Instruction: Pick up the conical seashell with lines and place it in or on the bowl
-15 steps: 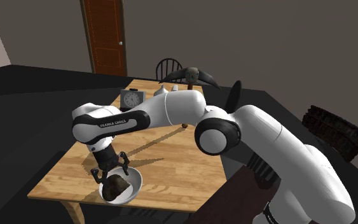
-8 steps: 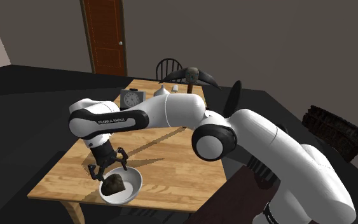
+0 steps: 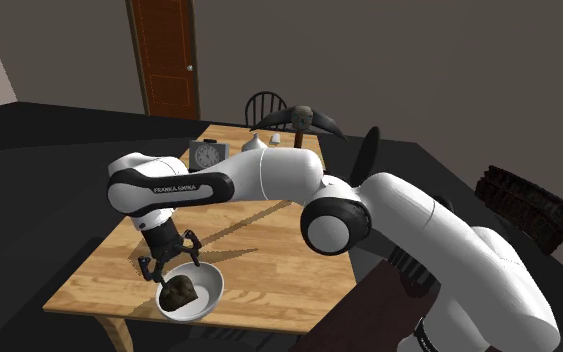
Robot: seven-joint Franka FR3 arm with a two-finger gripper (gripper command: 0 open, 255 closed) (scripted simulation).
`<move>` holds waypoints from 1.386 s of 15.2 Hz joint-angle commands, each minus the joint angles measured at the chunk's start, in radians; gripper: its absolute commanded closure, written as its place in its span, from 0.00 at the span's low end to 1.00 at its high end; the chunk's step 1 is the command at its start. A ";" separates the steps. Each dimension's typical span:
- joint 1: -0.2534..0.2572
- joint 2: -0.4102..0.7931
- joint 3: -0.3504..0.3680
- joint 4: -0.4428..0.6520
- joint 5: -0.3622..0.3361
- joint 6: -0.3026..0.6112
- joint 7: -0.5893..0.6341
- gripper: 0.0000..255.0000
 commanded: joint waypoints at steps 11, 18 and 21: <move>-0.114 -0.198 0.054 -0.570 0.167 0.561 0.127 0.00; -0.114 -0.198 0.054 -0.570 0.167 0.561 0.127 0.00; -0.114 -0.198 0.054 -0.570 0.167 0.561 0.127 1.00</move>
